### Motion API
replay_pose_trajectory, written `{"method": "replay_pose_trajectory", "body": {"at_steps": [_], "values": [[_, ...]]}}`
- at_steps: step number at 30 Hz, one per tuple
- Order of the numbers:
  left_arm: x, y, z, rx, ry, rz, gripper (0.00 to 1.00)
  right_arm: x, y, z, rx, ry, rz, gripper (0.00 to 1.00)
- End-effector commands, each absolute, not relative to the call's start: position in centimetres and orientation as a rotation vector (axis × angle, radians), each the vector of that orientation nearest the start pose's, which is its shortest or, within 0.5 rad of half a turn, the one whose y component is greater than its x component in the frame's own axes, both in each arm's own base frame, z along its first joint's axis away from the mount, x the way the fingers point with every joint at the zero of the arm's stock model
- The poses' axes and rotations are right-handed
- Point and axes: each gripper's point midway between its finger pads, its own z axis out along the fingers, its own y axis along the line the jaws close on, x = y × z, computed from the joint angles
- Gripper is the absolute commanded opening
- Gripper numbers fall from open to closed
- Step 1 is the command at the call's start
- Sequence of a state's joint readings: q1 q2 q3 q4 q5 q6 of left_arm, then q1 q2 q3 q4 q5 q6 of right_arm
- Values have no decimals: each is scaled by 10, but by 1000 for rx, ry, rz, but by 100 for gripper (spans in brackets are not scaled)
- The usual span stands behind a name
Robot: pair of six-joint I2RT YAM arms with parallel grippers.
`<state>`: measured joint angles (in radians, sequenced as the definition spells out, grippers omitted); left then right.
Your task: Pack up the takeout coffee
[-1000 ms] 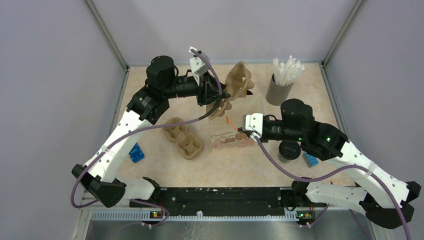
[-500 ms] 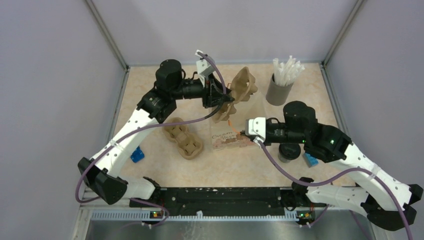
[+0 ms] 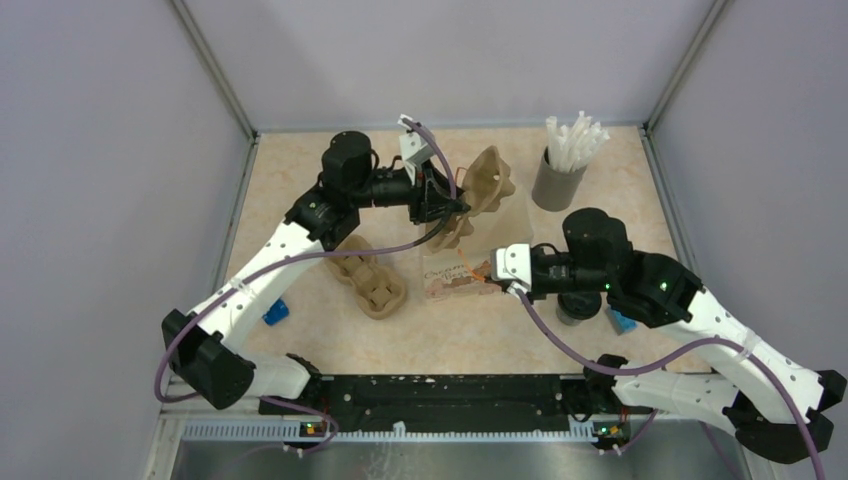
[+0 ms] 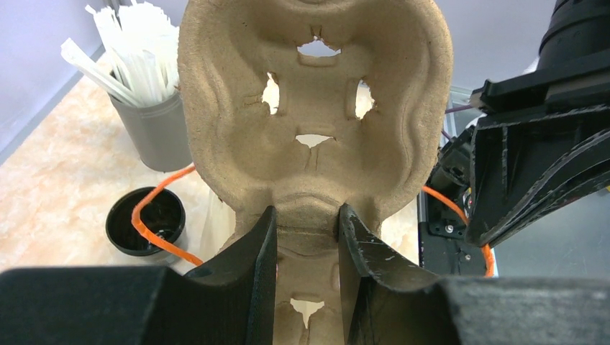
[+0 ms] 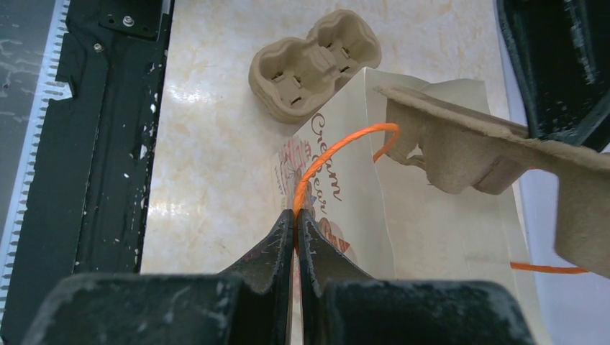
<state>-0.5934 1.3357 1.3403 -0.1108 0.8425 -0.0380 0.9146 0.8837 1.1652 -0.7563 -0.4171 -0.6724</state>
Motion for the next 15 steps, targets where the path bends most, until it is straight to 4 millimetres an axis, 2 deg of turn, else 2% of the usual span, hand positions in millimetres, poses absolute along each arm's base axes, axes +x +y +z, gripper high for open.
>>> {"method": "replay_pose_trajectory", "body": {"at_steps": [1,7,15], "values": [[251,-329,366,1107,1347,-1132,23,122,246,314,-1630,1179,592,0],[251,-329,361,1132,1312,-1095,24,127,246,312,-1622,1187,566,0],[251,-325,335,1205,1396,-1010,24,130,246,315,-1585,1195,560,0]]}}
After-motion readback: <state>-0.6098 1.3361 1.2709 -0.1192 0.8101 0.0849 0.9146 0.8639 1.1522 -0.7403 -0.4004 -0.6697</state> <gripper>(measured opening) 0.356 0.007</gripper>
